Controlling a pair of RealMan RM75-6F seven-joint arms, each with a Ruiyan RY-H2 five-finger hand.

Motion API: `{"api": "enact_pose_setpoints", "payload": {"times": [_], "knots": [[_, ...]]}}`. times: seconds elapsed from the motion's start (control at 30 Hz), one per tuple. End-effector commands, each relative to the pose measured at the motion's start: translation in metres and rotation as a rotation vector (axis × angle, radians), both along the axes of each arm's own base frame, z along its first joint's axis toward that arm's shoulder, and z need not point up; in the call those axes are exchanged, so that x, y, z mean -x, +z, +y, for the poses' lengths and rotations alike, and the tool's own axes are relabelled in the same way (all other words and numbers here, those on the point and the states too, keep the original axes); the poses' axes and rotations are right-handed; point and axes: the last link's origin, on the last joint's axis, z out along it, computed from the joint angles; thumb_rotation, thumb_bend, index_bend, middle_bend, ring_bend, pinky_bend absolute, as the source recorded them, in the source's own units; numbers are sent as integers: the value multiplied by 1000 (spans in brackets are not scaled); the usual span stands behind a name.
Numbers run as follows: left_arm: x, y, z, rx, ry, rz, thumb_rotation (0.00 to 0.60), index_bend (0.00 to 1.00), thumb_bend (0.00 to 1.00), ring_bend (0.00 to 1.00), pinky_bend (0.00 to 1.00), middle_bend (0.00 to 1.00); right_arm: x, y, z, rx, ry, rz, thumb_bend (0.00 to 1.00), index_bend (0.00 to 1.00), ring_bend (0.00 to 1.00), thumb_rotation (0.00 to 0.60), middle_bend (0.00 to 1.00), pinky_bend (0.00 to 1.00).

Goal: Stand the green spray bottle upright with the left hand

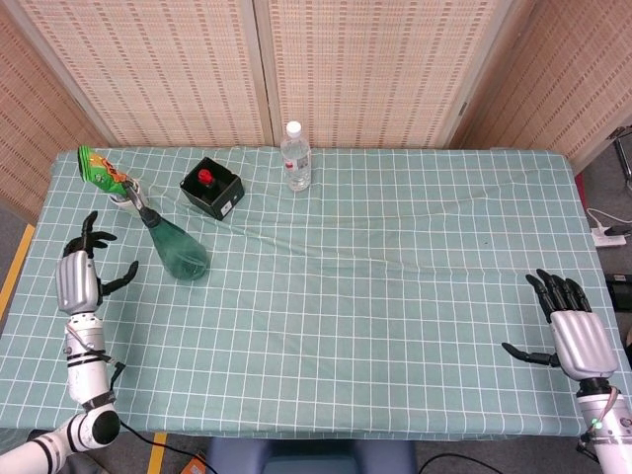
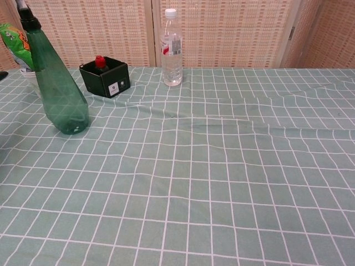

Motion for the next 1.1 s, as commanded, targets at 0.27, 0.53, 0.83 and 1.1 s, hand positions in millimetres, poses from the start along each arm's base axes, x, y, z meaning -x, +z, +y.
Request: {"api": "enact_pose_setpoints", "payload": {"times": [0.27, 0.53, 0.83, 1.1], "knots": [[17, 48, -53, 211, -18, 329, 600, 335, 253, 333, 281, 344, -3, -3, 0, -14, 19, 11, 0, 0, 0, 600, 0, 0], [45, 65, -98, 483, -75, 633, 600, 210, 251, 143, 151, 196, -5, -3, 1, 6, 40, 18, 0, 0, 0, 600, 0, 0], [42, 69, -109, 472, -70, 616, 600, 0, 221, 0, 0, 0, -5, -1, -1, 48, 61, 54, 0, 0, 0, 600, 0, 0], [41, 70, -111, 404, -63, 545, 600, 0, 217, 0, 0, 0, -3, 0, -2, 43, 38, 55, 0, 0, 0, 600, 0, 0]]}}
